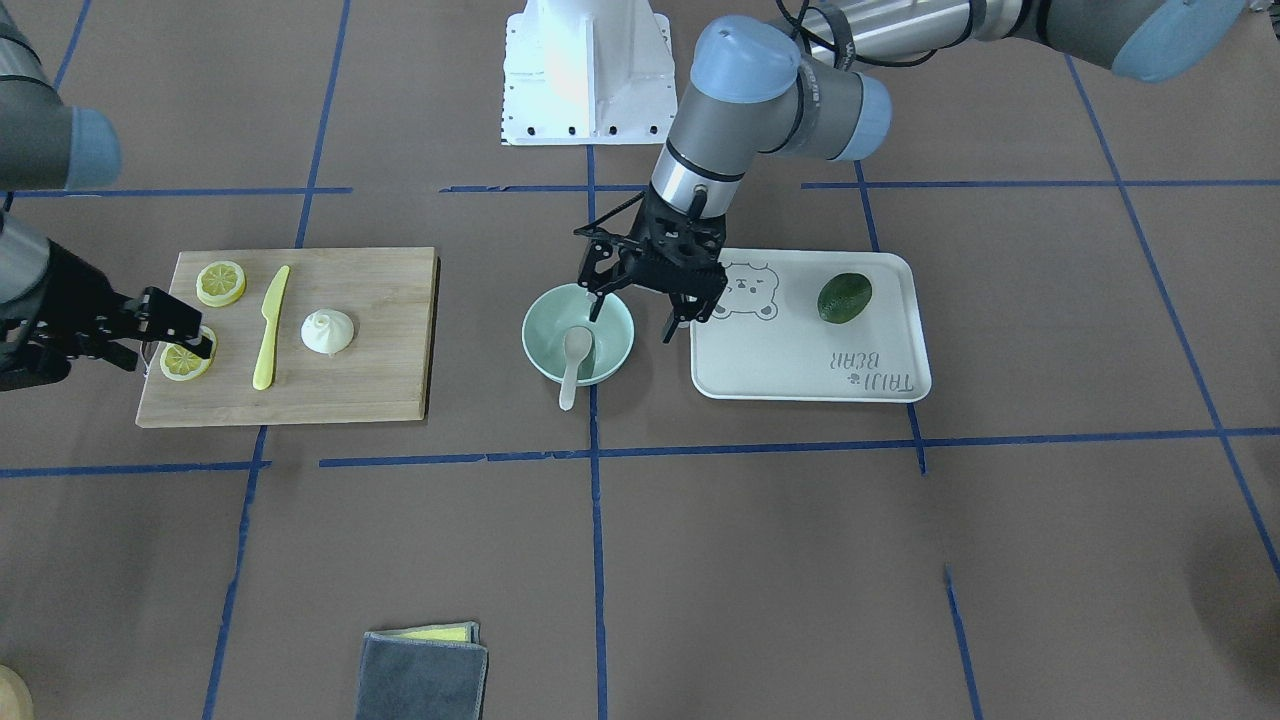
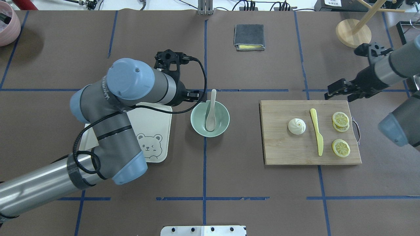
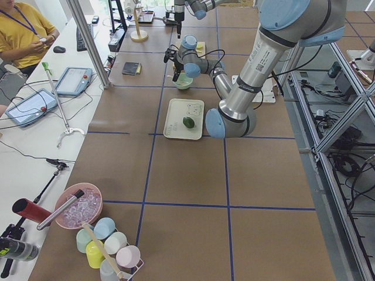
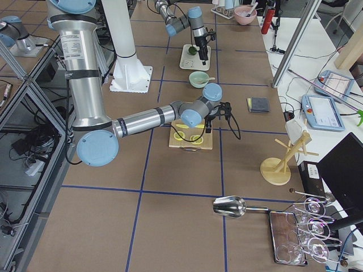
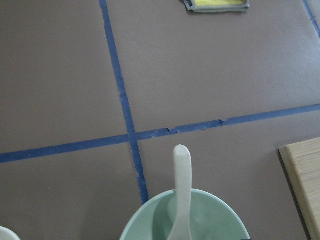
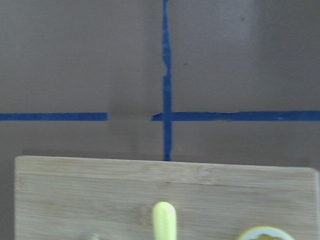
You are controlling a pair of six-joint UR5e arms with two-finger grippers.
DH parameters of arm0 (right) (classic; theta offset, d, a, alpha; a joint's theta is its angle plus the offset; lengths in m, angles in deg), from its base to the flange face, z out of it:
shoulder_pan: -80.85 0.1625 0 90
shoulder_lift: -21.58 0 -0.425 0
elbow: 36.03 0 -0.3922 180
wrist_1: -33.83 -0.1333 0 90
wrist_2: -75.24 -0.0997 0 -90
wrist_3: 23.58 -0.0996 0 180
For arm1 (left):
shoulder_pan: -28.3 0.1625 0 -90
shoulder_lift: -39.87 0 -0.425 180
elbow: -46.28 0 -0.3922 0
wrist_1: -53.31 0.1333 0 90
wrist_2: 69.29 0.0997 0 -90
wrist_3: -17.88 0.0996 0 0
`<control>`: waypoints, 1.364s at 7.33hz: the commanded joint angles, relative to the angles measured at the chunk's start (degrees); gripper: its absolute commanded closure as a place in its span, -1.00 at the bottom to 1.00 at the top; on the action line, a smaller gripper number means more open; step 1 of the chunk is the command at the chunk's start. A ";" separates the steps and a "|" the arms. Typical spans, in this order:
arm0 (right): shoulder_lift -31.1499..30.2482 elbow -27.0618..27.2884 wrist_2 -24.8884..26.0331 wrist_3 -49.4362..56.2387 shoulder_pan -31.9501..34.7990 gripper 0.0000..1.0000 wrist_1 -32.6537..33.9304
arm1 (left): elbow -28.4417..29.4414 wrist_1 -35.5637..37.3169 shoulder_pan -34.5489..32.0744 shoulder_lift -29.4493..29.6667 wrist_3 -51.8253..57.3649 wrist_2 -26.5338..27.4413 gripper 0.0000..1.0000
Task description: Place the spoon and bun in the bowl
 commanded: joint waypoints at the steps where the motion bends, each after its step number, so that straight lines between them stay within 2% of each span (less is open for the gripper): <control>1: 4.02 0.85 7.01 -14.30 -8.72 -1.00 -1.68 | -4.15 0.09 -1.97 -5.14 1.60 -0.07 -0.75; 2: 3.59 1.64 9.99 -14.32 -11.71 -1.00 -0.81 | -4.06 0.09 -1.98 -5.06 1.52 0.10 -0.77; 4: 3.32 2.17 12.11 -14.41 -15.58 -0.96 1.38 | -4.14 0.18 -1.98 -5.06 1.43 0.11 -0.78; 5: 3.23 2.43 13.78 -14.32 -15.60 -0.73 2.70 | -3.88 0.18 -1.89 -4.97 1.34 0.11 -0.81; 7: 1.13 4.54 13.45 -14.32 -15.51 -0.58 2.89 | -3.44 0.18 -1.89 -4.88 1.17 0.11 -0.82; 8: 1.21 4.54 13.62 -14.32 -15.60 0.34 3.93 | -3.44 0.18 -1.89 -4.79 0.91 0.11 -0.83; 9: 1.21 4.54 13.80 -14.32 -15.60 0.99 4.47 | -3.44 0.18 -1.89 -4.79 0.73 0.11 -0.84; 10: 1.12 4.54 13.80 -14.32 -15.52 1.00 4.47 | -3.35 0.18 -1.89 -4.79 0.73 0.11 -0.85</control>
